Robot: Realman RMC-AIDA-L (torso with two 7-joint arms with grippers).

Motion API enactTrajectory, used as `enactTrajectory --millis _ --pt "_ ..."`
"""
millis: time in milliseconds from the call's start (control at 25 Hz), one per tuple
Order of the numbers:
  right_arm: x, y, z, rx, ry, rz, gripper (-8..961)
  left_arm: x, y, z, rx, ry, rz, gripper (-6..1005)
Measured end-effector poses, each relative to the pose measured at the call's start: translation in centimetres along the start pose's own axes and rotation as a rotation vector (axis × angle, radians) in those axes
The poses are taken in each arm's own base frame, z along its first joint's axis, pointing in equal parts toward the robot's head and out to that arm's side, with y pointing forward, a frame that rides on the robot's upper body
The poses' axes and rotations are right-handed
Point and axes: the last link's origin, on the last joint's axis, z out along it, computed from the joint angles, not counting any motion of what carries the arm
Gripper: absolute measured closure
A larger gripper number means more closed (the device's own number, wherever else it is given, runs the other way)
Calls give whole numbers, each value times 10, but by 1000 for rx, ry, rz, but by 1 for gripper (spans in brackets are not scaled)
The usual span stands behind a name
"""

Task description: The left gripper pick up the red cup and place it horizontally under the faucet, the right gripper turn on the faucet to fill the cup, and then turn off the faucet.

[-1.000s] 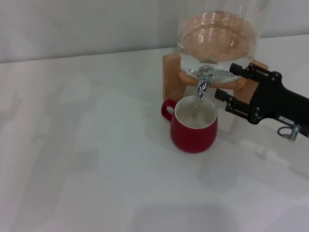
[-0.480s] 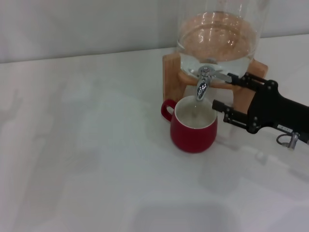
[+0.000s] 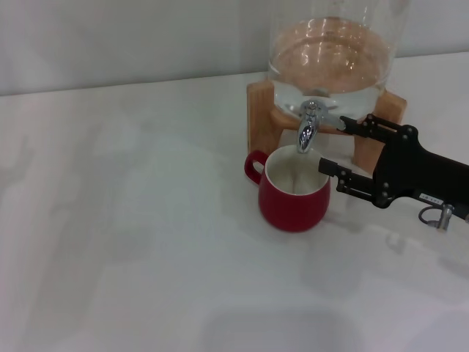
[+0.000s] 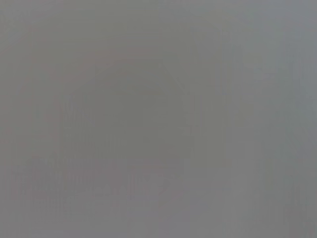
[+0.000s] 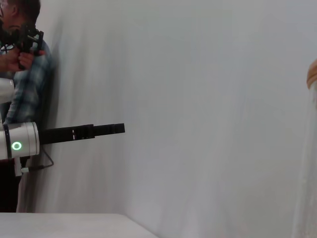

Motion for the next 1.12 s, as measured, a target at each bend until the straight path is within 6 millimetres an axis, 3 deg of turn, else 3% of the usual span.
enactTrajectory --millis 1120 --pt "0 0 -3 28 -7 -9 279 -1 1 -4 -2 3 -3 115"
